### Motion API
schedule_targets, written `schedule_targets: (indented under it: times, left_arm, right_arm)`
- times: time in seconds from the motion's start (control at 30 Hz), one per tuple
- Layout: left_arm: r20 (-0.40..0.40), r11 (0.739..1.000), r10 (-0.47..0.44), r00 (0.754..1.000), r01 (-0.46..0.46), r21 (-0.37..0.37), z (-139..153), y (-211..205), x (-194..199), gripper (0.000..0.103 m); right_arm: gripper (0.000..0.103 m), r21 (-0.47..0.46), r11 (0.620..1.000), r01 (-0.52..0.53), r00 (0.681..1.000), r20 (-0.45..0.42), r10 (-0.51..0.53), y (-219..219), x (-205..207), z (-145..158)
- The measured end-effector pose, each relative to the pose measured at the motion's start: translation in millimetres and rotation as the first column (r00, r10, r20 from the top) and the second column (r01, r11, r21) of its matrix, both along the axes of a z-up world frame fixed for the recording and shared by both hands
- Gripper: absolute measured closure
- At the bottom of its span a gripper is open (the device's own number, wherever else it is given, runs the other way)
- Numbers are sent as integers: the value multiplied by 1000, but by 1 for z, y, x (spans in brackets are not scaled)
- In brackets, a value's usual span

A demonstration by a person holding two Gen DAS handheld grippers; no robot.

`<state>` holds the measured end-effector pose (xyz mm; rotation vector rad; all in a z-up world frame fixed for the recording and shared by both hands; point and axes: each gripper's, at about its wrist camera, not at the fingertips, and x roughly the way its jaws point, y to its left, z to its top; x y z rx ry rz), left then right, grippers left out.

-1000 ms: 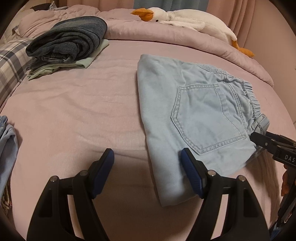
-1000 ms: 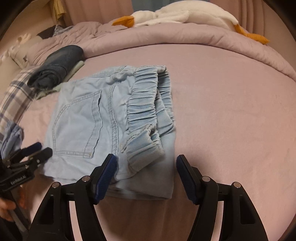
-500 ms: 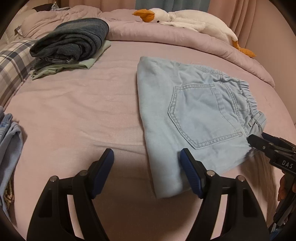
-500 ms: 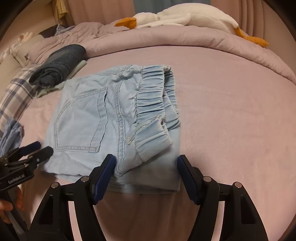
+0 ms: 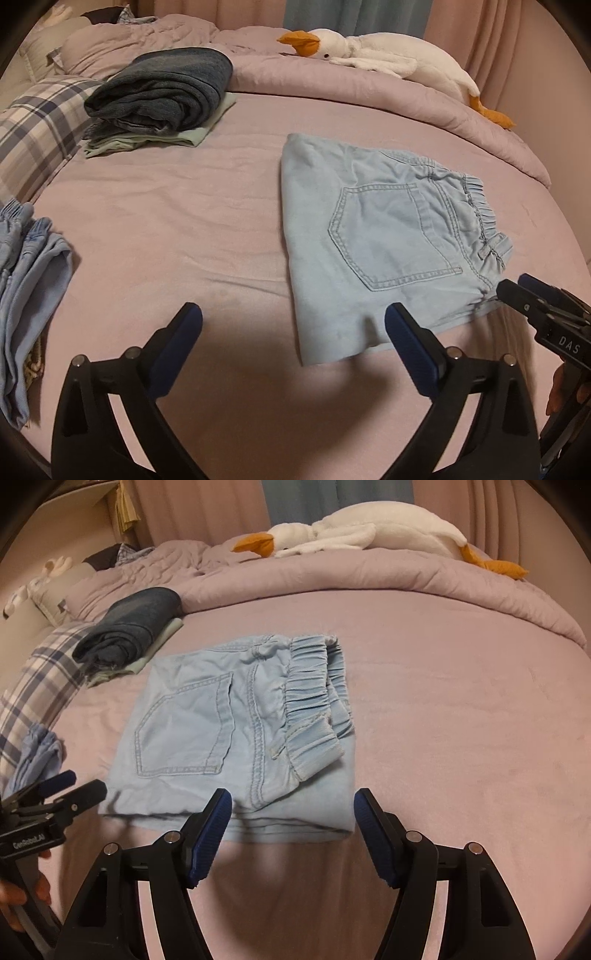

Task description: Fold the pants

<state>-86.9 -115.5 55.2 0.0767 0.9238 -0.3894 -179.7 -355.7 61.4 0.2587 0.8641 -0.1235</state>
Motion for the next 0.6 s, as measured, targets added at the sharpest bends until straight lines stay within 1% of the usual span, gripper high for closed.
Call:
schedule_targets:
  times: [0.07,0.27,0.33,0.37,0.4,0.53,0.6]
  left_arm:
    - [-2,1000,7,1000,-7,-3,2,1,-1,1]
    - [-2,999,37,999,-37,6,9,2,-6,1]
    - [-6,1000,29,1000,-29,-10,12,3,-8,1]
    - [-8,999,26,1000,-27,-19,13,3,-10,1]
    - [-12,999,24,1000,-25,-32,15,4,-11,1]
    - [-10,998,21,1000,-21,-54,22,5,-18,1]
    - [-7,999,27,1000,-28,-40,24,5,-20,1]
  right_arm:
    - [34,-13,1000,10,1000,-2,-10,0,0,1]
    - [33,-23,999,22,1000,-5,-22,1,-3,5]
    - [22,-28,999,24,1000,-1,-24,2,-5,6]
    - [9,-31,999,28,1000,5,-28,3,-6,8]
    - [2,-32,999,30,999,14,-30,3,-7,10]
    - [1,-42,999,18,999,44,-16,7,-10,19]
    - [1,-48,999,17,998,57,-14,9,-12,23]
